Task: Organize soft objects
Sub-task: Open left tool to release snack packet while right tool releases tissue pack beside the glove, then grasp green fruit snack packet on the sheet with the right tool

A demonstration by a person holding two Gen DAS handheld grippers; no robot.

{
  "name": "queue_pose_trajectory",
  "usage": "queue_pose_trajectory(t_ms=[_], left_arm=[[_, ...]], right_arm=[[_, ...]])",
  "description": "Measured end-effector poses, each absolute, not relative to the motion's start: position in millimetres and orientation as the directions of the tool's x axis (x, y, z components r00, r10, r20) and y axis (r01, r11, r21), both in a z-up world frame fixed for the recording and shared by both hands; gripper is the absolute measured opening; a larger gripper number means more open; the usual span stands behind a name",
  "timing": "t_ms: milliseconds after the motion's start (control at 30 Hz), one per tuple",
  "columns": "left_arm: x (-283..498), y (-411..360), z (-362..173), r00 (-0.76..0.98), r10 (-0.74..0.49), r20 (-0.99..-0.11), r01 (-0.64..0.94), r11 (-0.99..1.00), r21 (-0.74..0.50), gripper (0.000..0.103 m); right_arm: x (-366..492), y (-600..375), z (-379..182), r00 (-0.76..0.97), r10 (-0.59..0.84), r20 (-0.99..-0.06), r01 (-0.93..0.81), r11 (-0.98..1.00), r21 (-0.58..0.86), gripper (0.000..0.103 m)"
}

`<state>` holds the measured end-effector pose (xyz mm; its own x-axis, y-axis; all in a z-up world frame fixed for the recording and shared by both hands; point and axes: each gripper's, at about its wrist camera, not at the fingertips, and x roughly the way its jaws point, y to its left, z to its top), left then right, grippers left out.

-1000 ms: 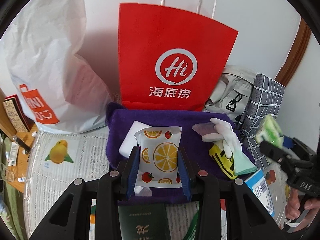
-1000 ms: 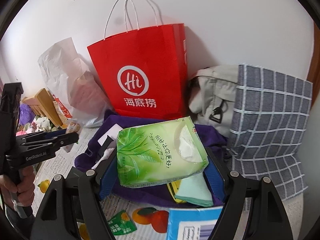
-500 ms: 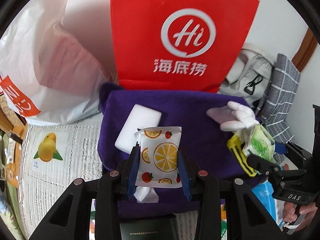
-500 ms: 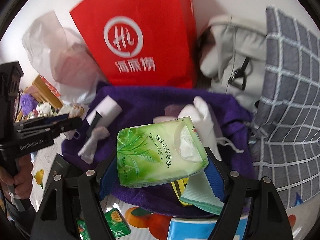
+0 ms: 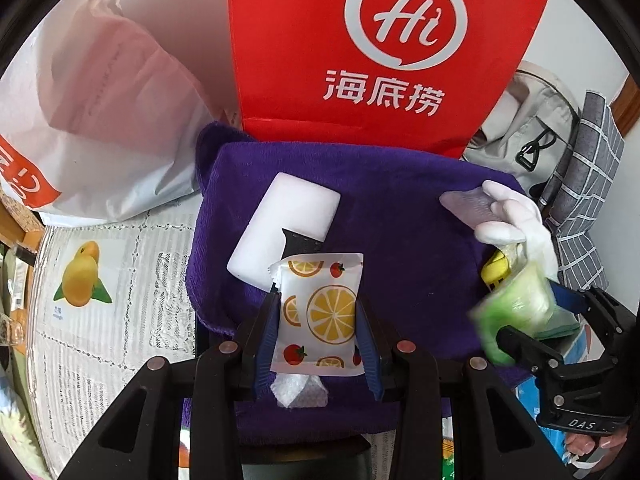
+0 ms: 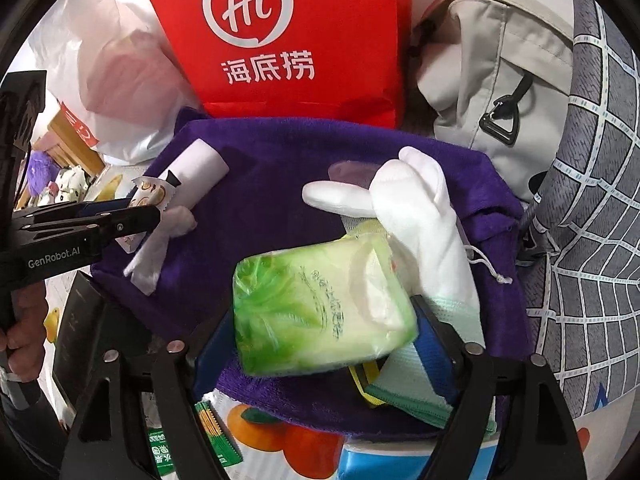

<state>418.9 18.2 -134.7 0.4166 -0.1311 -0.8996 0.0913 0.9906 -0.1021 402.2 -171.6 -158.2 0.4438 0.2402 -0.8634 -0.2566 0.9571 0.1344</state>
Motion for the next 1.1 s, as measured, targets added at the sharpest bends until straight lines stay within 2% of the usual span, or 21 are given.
queue_pose_trajectory(t_ms=[367, 500, 767, 1100], left_arm=[[419.5, 14.0, -135.3, 0.398, -0.159, -0.903, 0.104, 0.986, -0.128, 0.037], [417.6, 10.8, -129.3, 0.393, -0.184, -0.901, 0.118, 0.982, -0.149, 0.050], [407.9, 8.4, -109.4, 0.416, -0.198, -0.888, 0.146, 0.978, -0.150, 0.068], [397.4, 13.1, -90.2, 0.435, -0.228, -0.871, 0.153, 0.972, -0.178, 0.069]], right_arm=[[391.2, -167.7, -137.4, 0.508, 0.240, -0.828, -0.278, 0.955, 0.106, 0.087], [380.5, -170.0, -122.7, 0.524, 0.276, -0.805, -0.283, 0.949, 0.141, 0.087], [329.8, -161.3, -112.6, 0.529, 0.311, -0.790, -0.313, 0.936, 0.159, 0.087], [267.1, -125.8, -151.0, 0.450, 0.319, -0.834, -0.322, 0.929, 0.181, 0.087]])
